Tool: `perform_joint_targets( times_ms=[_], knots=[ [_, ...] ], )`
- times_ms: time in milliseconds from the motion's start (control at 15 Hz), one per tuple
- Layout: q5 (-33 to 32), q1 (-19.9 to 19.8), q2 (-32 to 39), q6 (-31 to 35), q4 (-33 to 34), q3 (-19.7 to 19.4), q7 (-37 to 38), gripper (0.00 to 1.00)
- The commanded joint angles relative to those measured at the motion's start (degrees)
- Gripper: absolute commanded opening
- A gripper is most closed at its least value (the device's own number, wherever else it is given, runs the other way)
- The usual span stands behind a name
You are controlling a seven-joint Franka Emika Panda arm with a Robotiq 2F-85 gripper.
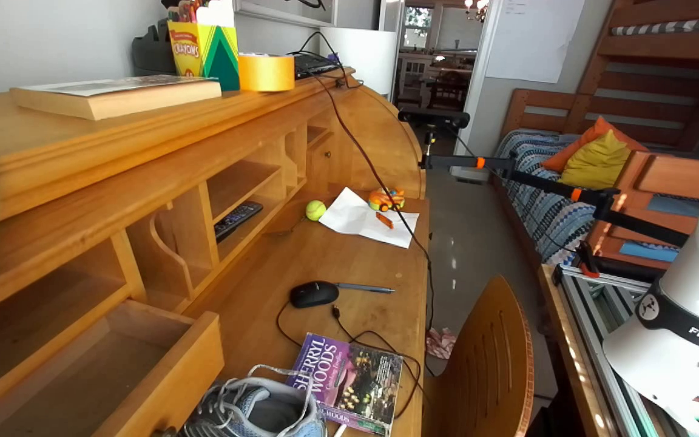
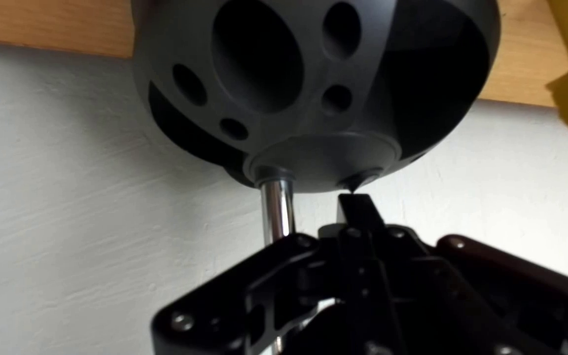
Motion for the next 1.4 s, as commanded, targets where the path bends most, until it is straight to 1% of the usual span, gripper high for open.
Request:
perform_joint_targets(
  times_ms=[0,200,933,1067,1133,1333],
  knots=[
    [-1.9,-0.9,1.3,-2.3,1.8,0.5,1.7,0.00],
    [-2.6,-0.9,1.3,-2.6,1.8,0.5,1.8,0.00],
    [-8.5,-0.3,1.5,-2.4,1.3,0.0,1.4,0.00],
    [-8.2,-0.6,1.3,-2.1,1.3,0.4,1.0,0.00],
    [-7.0,-0.1,1.0,-2.1,1.1,-0.1,0.3,0.00],
    [-4.3,-1.0,-0.3,-2.2,0.6,1.0,-0.9,0.00]
  ],
)
